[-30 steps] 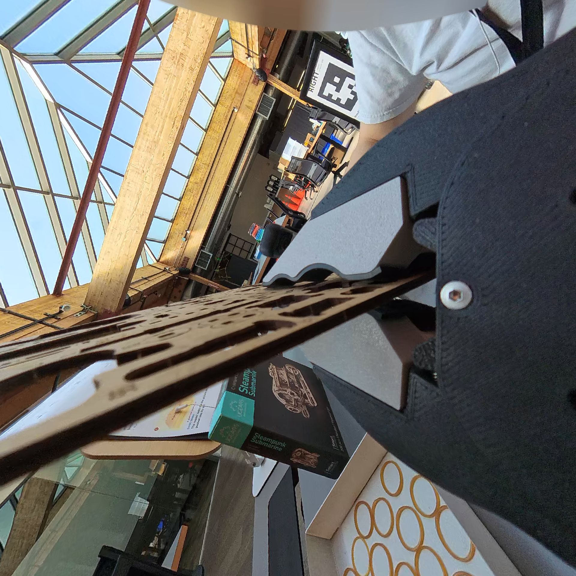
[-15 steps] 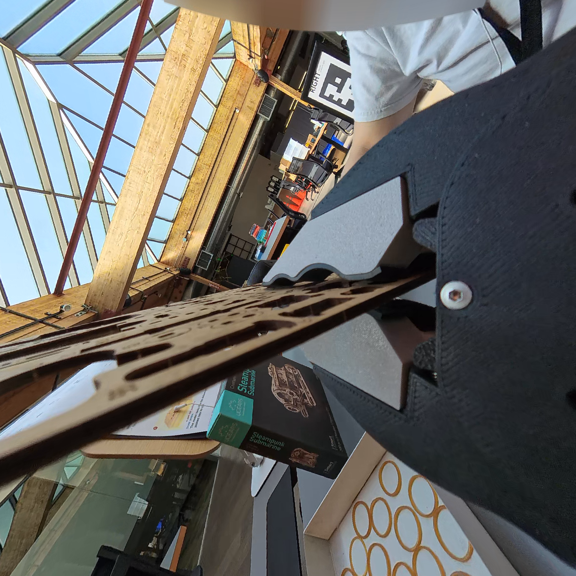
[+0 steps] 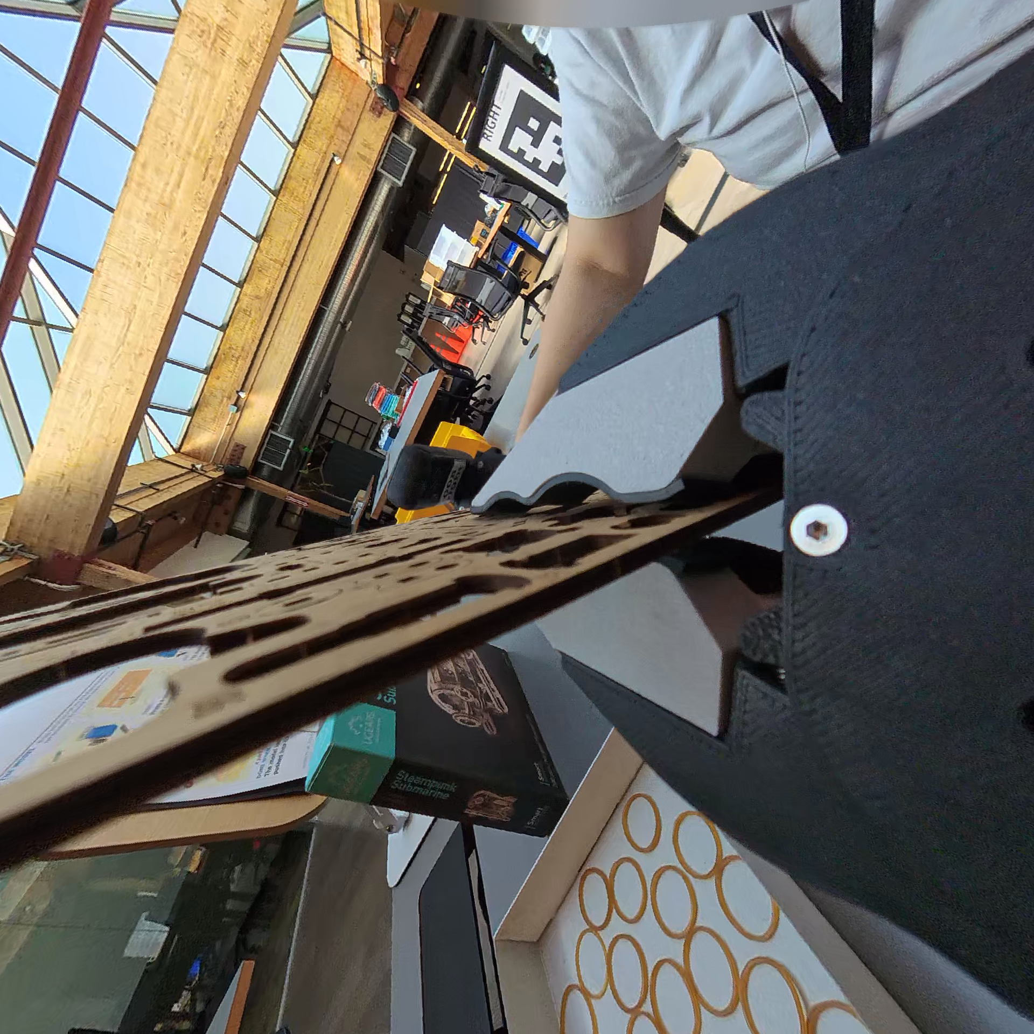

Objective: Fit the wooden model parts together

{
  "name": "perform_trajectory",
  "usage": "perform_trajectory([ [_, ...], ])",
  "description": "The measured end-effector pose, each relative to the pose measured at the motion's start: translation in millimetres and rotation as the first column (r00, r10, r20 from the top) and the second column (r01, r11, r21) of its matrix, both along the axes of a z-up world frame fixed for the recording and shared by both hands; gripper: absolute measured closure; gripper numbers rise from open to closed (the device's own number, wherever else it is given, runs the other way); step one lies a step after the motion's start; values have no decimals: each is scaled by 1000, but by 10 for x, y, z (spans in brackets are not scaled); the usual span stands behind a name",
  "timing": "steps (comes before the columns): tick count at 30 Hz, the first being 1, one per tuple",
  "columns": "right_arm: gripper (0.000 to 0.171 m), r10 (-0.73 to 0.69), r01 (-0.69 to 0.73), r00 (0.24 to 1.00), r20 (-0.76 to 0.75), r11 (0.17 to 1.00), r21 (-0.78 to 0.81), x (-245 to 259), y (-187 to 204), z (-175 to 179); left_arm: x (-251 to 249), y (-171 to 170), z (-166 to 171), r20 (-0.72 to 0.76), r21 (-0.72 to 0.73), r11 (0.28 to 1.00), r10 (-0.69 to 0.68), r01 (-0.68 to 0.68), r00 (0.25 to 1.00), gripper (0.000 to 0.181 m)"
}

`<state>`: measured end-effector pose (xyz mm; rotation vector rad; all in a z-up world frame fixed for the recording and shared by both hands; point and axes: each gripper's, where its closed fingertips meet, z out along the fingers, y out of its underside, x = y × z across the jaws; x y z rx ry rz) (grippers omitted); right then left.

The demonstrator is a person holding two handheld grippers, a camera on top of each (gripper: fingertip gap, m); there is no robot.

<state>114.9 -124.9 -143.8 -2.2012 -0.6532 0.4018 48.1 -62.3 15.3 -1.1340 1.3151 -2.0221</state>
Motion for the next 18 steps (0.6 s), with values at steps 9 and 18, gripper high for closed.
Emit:
perform_trajectory([
  [9,163,190,-190,979,66,982,-12,-808,-618,-11,16,-56,-179,-89,65,996,-60,66,994,179],
  [18,151,155,-155,987,33,988,-9,-861,-647,-50,19,-160,-322,-165,84,986,-127,143,978,179],
])
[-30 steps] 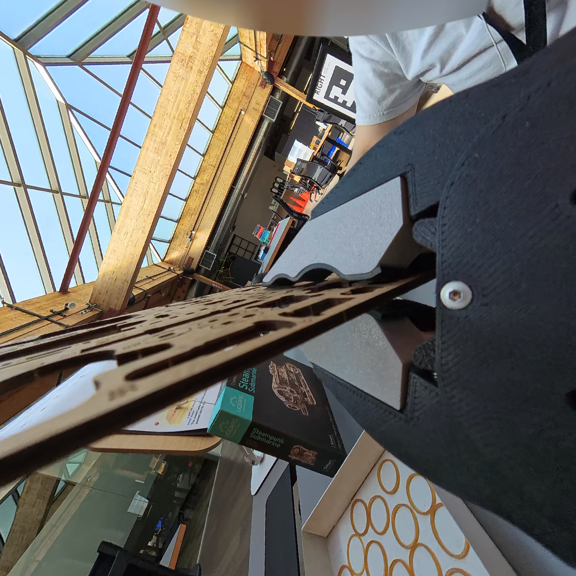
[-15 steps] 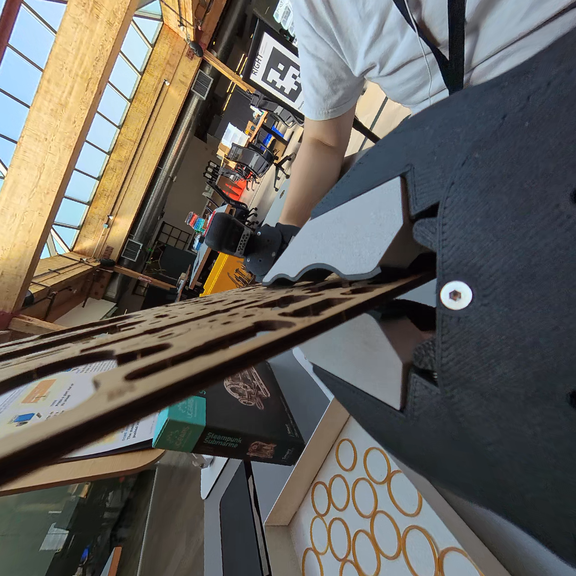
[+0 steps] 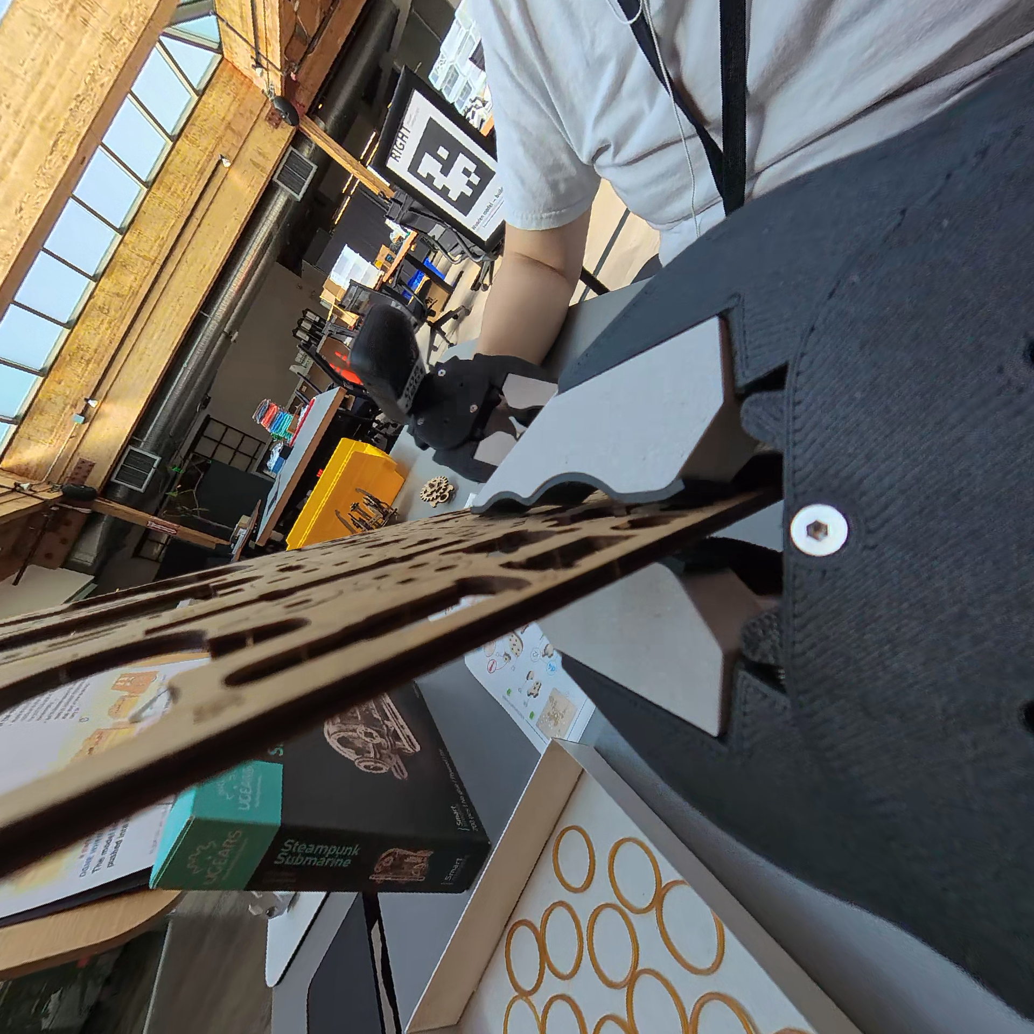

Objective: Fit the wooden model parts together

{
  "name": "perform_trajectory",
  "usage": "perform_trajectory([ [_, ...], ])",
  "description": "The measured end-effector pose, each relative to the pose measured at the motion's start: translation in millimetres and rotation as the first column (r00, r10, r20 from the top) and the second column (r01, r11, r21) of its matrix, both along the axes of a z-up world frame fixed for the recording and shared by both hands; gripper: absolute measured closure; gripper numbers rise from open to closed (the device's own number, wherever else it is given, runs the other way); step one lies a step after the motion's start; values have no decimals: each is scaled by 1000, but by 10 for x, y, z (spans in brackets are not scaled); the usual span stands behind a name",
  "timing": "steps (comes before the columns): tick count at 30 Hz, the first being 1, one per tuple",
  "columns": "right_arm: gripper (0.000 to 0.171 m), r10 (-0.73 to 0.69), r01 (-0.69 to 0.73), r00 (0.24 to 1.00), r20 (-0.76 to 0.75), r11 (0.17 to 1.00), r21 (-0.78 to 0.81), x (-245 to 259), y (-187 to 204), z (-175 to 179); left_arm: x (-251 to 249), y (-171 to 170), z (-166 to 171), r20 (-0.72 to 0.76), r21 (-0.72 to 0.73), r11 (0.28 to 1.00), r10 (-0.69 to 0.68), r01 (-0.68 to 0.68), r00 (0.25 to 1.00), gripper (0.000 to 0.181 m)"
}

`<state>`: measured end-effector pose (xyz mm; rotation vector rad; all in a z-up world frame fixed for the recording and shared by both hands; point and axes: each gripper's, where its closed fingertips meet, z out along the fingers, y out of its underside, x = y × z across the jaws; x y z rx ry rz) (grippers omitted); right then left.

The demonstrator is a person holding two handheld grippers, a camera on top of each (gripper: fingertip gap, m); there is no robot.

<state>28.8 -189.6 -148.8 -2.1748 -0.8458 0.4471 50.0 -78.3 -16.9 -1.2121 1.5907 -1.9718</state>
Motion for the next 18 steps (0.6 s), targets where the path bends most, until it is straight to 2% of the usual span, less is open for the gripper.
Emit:
perform_trajectory([
  [4,147,-119,142,985,-123,969,200,229,144,670,-157,-108,-53,-75,51,996,-74,78,994,179],
  [7,141,-214,264,958,-192,918,296,454,298,1170,-435,-69,-78,-139,91,994,-49,62,989,179],
  [8,134,-245,301,946,-212,906,298,496,379,1285,-581,-66,-79,-161,98,993,-54,71,985,179],
  [9,120,-273,336,932,-240,898,283,504,484,1366,-745,-69,-91,-185,111,990,-64,85,981,179],
  [10,104,-283,354,915,-286,905,237,449,596,1416,-909,-58,-130,-224,125,988,-61,91,973,179],
  [11,98,-260,338,896,-361,925,173,318,696,1466,-1070,-41,-187,-278,131,987,-51,90,959,179],
  [13,103,-191,278,813,-550,958,77,9,903,1614,-1410,-79,-231,-348,77,989,-90,124,933,179],
  [15,114,-214,255,741,-636,967,-28,-221,1137,1553,-1714,-135,-242,-387,-23,988,-148,150,910,179],
  [16,133,-190,202,718,-670,977,-61,-391,1193,1504,-1850,-136,-300,-429,-63,987,-158,145,889,179],
  [17,166,-153,118,684,-713,988,-99,-596,1191,1452,-1987,-136,-364,-466,-103,985,-174,142,867,178],
  [18,169,-167,84,630,-758,986,-147,-738,1241,1402,-2104,-116,-417,-488,-143,982,-180,125,854,171],
])
